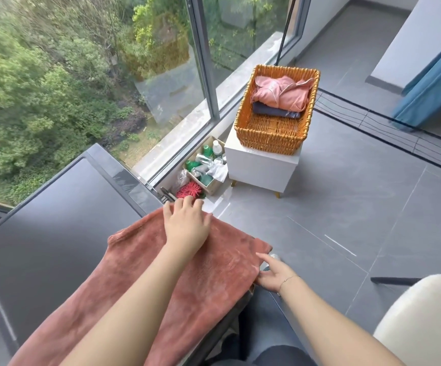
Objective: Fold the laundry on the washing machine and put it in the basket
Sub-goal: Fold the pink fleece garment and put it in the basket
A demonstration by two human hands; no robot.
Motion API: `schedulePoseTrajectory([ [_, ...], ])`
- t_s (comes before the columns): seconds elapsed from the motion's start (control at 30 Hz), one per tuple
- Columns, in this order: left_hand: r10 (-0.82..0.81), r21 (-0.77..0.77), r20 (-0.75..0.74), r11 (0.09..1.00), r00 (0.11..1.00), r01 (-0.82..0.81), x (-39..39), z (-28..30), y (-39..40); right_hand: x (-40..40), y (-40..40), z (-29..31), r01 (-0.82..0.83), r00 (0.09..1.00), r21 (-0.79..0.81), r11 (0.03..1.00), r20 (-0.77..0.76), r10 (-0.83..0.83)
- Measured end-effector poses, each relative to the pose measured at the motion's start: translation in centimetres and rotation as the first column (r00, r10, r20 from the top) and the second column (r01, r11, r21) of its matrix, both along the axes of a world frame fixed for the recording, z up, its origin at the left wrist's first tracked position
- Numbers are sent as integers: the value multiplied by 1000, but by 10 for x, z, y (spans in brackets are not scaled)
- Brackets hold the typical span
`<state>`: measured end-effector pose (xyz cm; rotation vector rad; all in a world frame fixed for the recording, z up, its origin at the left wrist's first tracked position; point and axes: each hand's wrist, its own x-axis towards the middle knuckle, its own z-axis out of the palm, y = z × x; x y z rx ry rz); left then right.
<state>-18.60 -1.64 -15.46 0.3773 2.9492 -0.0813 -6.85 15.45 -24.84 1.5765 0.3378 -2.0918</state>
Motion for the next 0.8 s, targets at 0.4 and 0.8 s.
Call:
schedulePoseTrajectory([
  [0.4, 194, 97, 98, 974, 976, -204, 39, 3, 4, -50, 29, 13, 204, 953, 173, 964, -259, -155],
  [0.8, 312, 140, -26, 942, 950, -305, 40, -18, 18, -123, 81, 82, 370, 776, 236, 899, -610, -159],
])
